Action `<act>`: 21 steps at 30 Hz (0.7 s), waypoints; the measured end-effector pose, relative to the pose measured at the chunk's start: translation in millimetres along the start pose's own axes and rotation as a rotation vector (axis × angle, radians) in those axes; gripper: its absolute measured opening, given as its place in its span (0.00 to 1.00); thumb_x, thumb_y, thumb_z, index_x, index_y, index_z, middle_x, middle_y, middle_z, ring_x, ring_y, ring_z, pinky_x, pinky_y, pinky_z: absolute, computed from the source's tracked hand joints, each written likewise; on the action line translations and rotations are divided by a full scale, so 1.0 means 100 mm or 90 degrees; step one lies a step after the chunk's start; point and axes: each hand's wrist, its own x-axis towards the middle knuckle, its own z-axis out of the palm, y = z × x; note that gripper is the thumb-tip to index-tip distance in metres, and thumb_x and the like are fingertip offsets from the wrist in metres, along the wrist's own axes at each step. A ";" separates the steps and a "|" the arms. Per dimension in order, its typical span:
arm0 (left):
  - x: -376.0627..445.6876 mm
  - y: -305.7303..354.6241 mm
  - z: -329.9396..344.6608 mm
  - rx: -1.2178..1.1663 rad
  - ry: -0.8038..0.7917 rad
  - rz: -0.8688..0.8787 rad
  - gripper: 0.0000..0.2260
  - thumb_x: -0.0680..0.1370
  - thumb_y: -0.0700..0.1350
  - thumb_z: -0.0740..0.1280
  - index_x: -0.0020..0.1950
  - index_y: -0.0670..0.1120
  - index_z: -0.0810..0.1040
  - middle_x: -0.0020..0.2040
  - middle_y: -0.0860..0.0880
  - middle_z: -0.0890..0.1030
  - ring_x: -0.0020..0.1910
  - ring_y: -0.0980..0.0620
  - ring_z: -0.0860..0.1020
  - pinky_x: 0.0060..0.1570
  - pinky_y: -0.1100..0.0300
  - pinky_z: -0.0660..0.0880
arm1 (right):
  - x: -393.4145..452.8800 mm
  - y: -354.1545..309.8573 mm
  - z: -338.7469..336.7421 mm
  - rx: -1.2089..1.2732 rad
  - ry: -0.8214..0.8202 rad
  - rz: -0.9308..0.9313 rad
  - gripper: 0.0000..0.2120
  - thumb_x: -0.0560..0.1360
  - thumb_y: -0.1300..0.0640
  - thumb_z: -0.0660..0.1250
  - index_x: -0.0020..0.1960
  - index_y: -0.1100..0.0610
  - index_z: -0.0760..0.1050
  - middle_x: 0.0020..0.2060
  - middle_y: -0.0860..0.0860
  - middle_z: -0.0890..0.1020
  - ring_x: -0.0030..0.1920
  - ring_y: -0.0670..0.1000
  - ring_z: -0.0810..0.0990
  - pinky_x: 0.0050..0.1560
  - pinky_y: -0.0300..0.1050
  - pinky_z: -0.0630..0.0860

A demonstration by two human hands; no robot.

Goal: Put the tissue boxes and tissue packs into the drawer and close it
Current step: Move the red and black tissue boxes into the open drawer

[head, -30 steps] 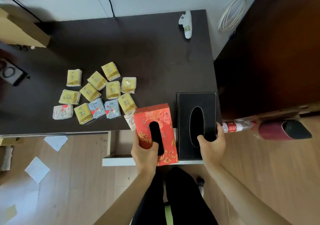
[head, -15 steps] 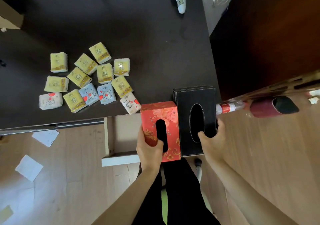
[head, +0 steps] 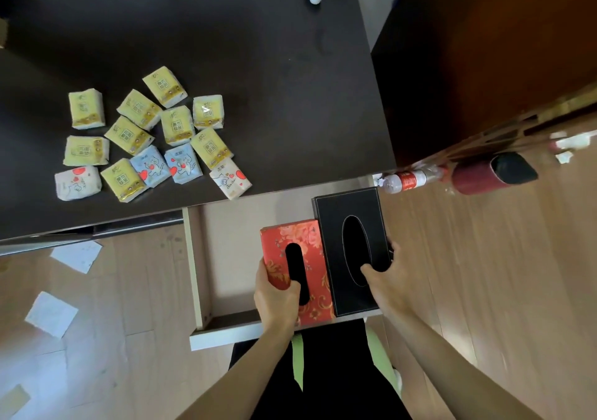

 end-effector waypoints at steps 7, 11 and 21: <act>0.21 -0.03 0.18 0.018 -0.016 -0.036 0.22 0.73 0.40 0.72 0.63 0.56 0.71 0.50 0.58 0.79 0.47 0.58 0.79 0.43 0.60 0.77 | 0.22 0.08 0.07 -0.032 0.020 0.006 0.36 0.63 0.53 0.73 0.69 0.49 0.69 0.59 0.50 0.78 0.57 0.52 0.81 0.58 0.55 0.82; 0.35 -0.10 0.23 0.027 -0.028 -0.042 0.23 0.74 0.39 0.72 0.62 0.58 0.68 0.51 0.56 0.79 0.48 0.56 0.79 0.46 0.56 0.80 | 0.30 0.17 0.13 -0.112 0.025 -0.046 0.33 0.64 0.54 0.74 0.68 0.50 0.70 0.60 0.47 0.72 0.59 0.53 0.79 0.58 0.55 0.82; 0.50 -0.17 0.12 0.084 -0.121 -0.059 0.16 0.75 0.42 0.72 0.60 0.50 0.72 0.50 0.50 0.82 0.48 0.50 0.81 0.50 0.53 0.80 | 0.28 0.28 0.23 -0.278 0.055 -0.089 0.37 0.67 0.59 0.83 0.70 0.60 0.69 0.62 0.58 0.72 0.61 0.59 0.74 0.61 0.59 0.78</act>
